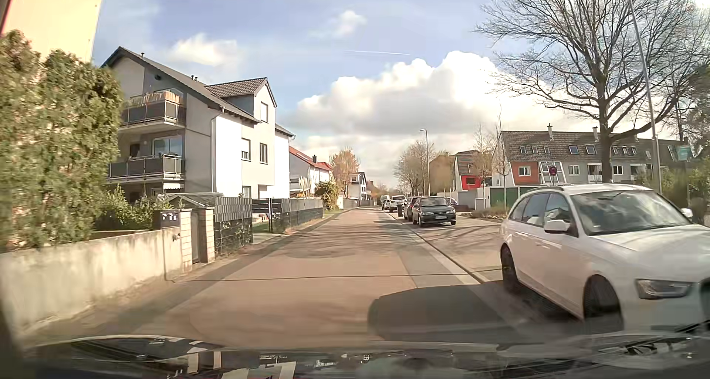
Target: Follow the waypoints while adhering to traffic rules and regulations
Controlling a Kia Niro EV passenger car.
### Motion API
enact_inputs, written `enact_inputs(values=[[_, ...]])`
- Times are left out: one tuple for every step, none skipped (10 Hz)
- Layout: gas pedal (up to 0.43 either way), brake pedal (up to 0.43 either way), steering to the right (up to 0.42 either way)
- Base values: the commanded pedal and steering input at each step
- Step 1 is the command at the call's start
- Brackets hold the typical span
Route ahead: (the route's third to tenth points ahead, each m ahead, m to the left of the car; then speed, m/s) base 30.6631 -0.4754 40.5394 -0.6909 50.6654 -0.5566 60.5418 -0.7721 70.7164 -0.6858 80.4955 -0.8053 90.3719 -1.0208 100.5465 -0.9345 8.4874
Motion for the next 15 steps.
enact_inputs(values=[[0.15,0.0,-0.001],[0.15,0.0,0.0],[0.15,0.0,-0.001],[0.15,0.0,0.0],[0.15,0.0,-0.001],[0.15,0.0,-0.003],[0.15,0.0,-0.003],[0.15,0.0,-0.003],[0.15,0.0,-0.003],[0.15,0.0,-0.004],[0.15,0.0,-0.004],[0.15,0.0,-0.004],[0.15,0.0,-0.005],[0.15,0.0,-0.006],[0.15,0.0,-0.005]])
